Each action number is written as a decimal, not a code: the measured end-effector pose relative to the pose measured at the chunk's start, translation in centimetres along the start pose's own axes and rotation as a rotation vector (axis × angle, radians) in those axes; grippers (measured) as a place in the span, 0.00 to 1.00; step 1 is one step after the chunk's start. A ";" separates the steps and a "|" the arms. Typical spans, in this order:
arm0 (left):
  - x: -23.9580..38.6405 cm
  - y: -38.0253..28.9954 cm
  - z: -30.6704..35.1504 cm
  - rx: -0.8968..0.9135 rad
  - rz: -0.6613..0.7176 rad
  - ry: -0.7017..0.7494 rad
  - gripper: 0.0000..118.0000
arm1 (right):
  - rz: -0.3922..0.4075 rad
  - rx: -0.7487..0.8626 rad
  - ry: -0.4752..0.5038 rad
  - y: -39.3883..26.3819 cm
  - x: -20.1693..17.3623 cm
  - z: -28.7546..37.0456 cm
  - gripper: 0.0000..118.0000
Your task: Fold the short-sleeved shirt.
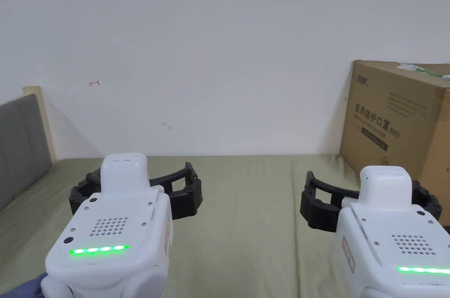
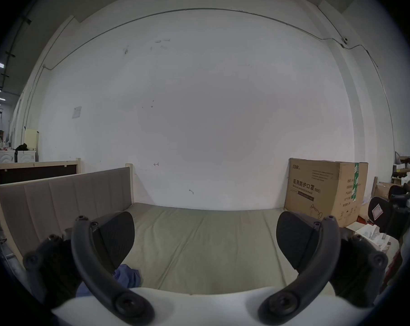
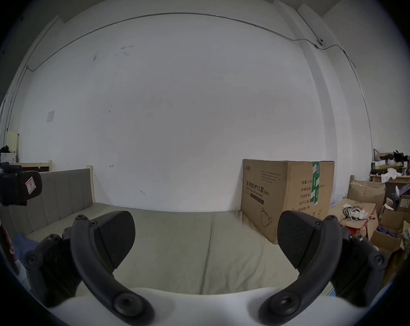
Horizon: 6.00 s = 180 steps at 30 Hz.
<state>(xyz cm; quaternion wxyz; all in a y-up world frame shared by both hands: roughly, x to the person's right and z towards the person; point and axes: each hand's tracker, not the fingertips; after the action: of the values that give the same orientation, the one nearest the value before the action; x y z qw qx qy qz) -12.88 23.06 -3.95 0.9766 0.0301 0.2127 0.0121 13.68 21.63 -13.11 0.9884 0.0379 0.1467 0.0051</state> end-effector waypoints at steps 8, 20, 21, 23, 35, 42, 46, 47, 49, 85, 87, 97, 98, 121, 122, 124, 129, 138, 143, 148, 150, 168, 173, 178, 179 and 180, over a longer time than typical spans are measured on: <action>0.4 0.0 -0.3 -0.026 0.001 -0.040 1.00 | -0.005 -0.036 0.027 0.2 0.1 -0.2 1.00; 0.8 0.1 -0.1 -0.019 -0.026 -0.048 1.00 | -0.039 -0.062 -0.003 -0.1 0.5 -0.5 1.00; 0.8 0.1 -0.1 -0.019 -0.027 -0.048 1.00 | -0.036 -0.063 -0.006 -0.2 0.6 -0.5 1.00; 0.8 0.0 -0.1 -0.018 -0.024 -0.048 1.00 | -0.033 -0.064 -0.007 -0.3 0.5 -0.4 1.00; 0.8 0.5 1.1 -0.033 -0.028 -0.080 0.00 | -0.033 -0.080 -0.035 -1.1 1.3 0.0 0.00; 1.1 -0.1 0.7 -0.057 -0.034 -0.095 0.00 | -0.041 -0.073 -0.053 -1.1 1.9 0.3 0.00; -1.7 -0.4 1.6 -0.093 -0.024 -0.092 0.00 | -0.087 -0.096 0.001 -1.6 0.2 -0.3 0.00; -3.1 -0.4 2.1 -0.111 -0.030 -0.064 0.00 | -0.091 -0.115 0.035 -1.9 -1.0 -0.7 0.00; -6.8 -0.6 3.2 -0.121 -0.042 0.019 0.00 | -0.087 -0.152 0.100 -2.3 -3.9 -1.3 0.00; -39.9 -23.2 -6.8 -1.238 0.431 0.377 0.95 | 0.198 -0.461 0.571 -9.0 -17.1 -5.3 0.00; -39.9 -24.7 -7.8 -1.258 0.425 0.385 0.93 | 0.198 -0.478 0.569 -9.3 -17.0 -5.5 0.00; -36.1 -31.1 -9.0 -1.282 0.200 0.425 1.00 | 0.183 -0.560 0.543 -11.2 -16.8 -6.9 0.00; -36.3 -31.0 -8.7 -1.281 0.203 0.418 1.00 | 0.173 -0.567 0.542 -11.5 -16.6 -7.0 0.00; -23.4 -1.2 7.8 -0.264 -0.005 0.132 0.01 | 0.010 -0.483 0.455 -7.5 -9.3 -5.1 0.00; -22.3 0.3 7.5 -0.237 0.011 0.094 0.01 | 0.003 -0.455 0.448 -7.1 -8.4 -4.8 0.00; -19.9 2.7 6.8 -0.192 0.047 0.011 0.01 | 0.000 -0.415 0.426 -5.9 -6.7 -4.1 0.00; -12.3 6.6 3.9 -0.085 0.122 -0.257 0.01 | -0.041 -0.359 0.337 -3.6 -2.1 -2.5 0.00; -1.3 6.5 -4.3 -0.221 0.113 -0.593 0.01 | -0.105 -0.336 0.184 -2.7 5.3 -0.2 0.00; 5.5 -0.6 -11.8 -0.602 0.089 -0.659 0.01 | -0.140 -0.362 0.117 -3.8 8.2 0.1 0.00; 11.1 -12.2 -17.5 -1.071 0.124 -0.691 0.01 | -0.145 -0.411 0.085 -5.5 9.5 -0.1 0.00; 12.3 -15.3 -17.7 -1.163 0.182 -0.679 0.05 | -0.152 -0.431 0.082 -6.3 9.7 -0.2 0.00; -3.6 -6.1 0.0 -0.250 0.212 -0.358 0.72 | -0.191 -0.363 0.046 -7.2 9.4 0.6 0.00; -5.5 -5.6 4.2 -0.197 0.149 -0.171 0.01 | -0.196 -0.311 0.026 -6.9 8.8 1.4 0.00; -6.1 -7.0 5.6 -0.222 0.132 -0.127 0.00 | -0.202 -0.307 0.032 -6.8 8.6 2.0 0.00; -6.0 -7.4 5.4 -0.267 0.134 -0.138 0.00 | -0.199 -0.305 0.031 -6.8 8.6 2.1 0.00; -5.9 -8.1 5.0 -0.328 0.163 -0.181 0.00 | -0.198 -0.306 0.032 -6.8 8.7 2.2 0.00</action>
<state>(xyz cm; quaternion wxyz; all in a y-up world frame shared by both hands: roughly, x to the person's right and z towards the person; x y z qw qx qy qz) -16.04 14.47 2.53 0.9793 -0.1111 0.1162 0.1230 22.64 14.83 -14.03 0.9759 -0.1276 0.1629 -0.0692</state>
